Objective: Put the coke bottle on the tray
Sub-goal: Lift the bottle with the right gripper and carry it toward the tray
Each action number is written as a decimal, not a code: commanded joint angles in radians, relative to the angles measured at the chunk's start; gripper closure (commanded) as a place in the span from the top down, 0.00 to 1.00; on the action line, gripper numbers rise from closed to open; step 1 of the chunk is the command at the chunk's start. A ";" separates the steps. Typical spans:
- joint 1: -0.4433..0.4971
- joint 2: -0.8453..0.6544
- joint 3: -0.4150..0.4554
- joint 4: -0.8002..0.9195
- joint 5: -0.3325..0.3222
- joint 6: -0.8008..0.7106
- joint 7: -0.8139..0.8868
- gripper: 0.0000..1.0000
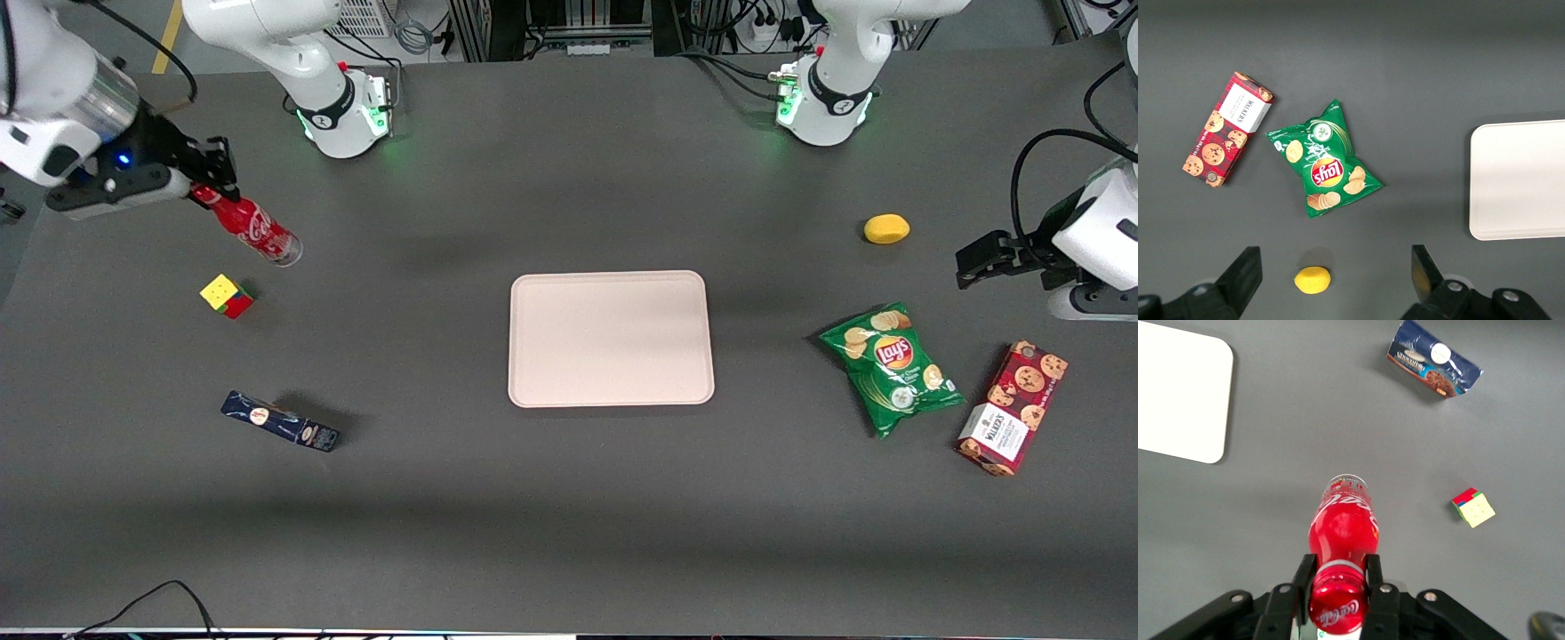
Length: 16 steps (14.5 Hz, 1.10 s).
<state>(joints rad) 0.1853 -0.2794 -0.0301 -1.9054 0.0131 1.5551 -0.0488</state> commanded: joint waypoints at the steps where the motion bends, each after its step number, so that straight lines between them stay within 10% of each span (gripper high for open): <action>1: 0.014 0.078 0.010 0.113 0.005 -0.043 0.018 0.00; 10: 0.429 0.213 0.021 0.297 0.044 -0.030 0.602 0.00; 16: 0.482 0.362 0.067 0.339 0.082 0.095 0.699 0.00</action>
<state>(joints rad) 0.6668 -0.0130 0.0213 -1.6231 0.0689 1.5985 0.6209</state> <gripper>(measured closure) 0.652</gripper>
